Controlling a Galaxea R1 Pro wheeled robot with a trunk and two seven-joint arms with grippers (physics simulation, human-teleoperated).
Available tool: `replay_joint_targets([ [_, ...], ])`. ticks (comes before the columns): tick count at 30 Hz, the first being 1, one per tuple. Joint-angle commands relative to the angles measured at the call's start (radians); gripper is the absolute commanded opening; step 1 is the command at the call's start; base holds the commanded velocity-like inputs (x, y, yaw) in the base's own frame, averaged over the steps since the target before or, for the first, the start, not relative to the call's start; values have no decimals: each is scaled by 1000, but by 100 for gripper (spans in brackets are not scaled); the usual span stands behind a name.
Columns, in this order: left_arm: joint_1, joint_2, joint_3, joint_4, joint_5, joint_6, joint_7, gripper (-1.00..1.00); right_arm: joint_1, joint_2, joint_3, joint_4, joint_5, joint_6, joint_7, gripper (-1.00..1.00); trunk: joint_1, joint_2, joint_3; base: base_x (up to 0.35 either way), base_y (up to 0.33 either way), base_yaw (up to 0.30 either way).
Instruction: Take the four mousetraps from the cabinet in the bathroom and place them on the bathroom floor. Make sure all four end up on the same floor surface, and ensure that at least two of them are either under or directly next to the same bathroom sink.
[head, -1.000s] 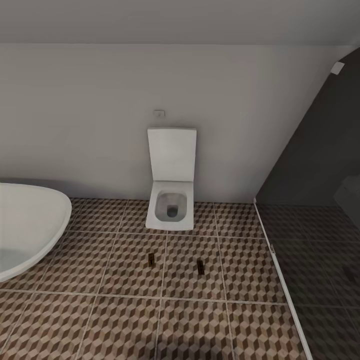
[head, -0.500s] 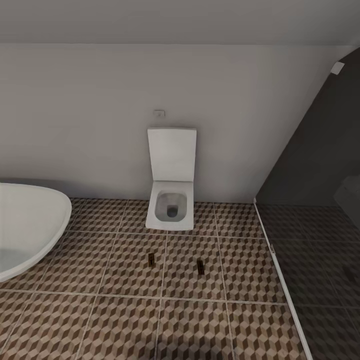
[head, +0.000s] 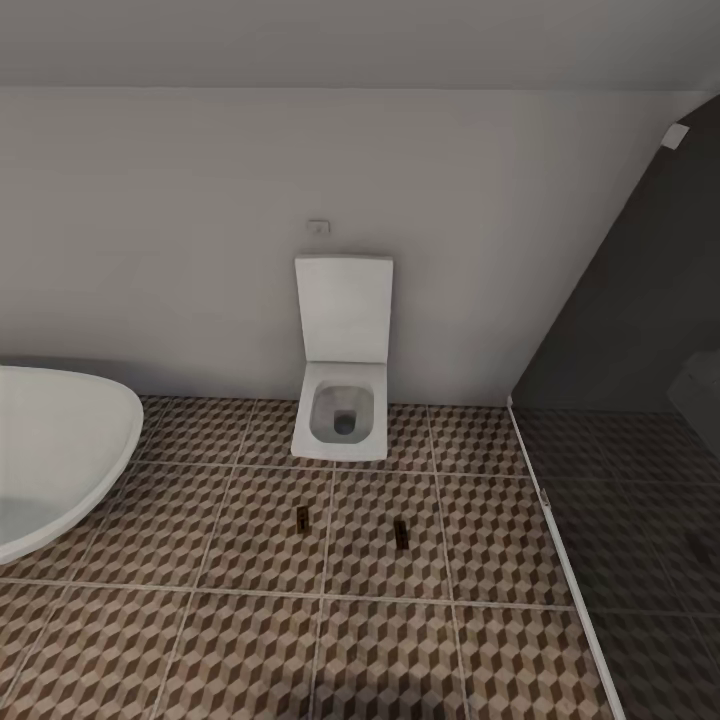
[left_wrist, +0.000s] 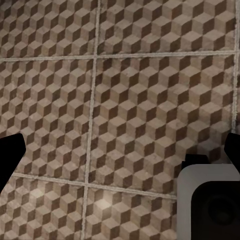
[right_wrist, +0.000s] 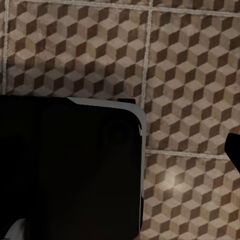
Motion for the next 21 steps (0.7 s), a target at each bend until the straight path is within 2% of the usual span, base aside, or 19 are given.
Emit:
replay_joint_targets([
  [1, -1, -1, -9, 3, 3, -4, 4, 100, -1, 0, 3, 1, -4, -3, 4, 100, 0, -2, -1, 0, 0, 0],
  [21, -1, -1, -9, 3, 3, -4, 4, 100, -1, 0, 3, 1, -4, -3, 4, 100, 0, -2, -1, 0, 0, 0],
])
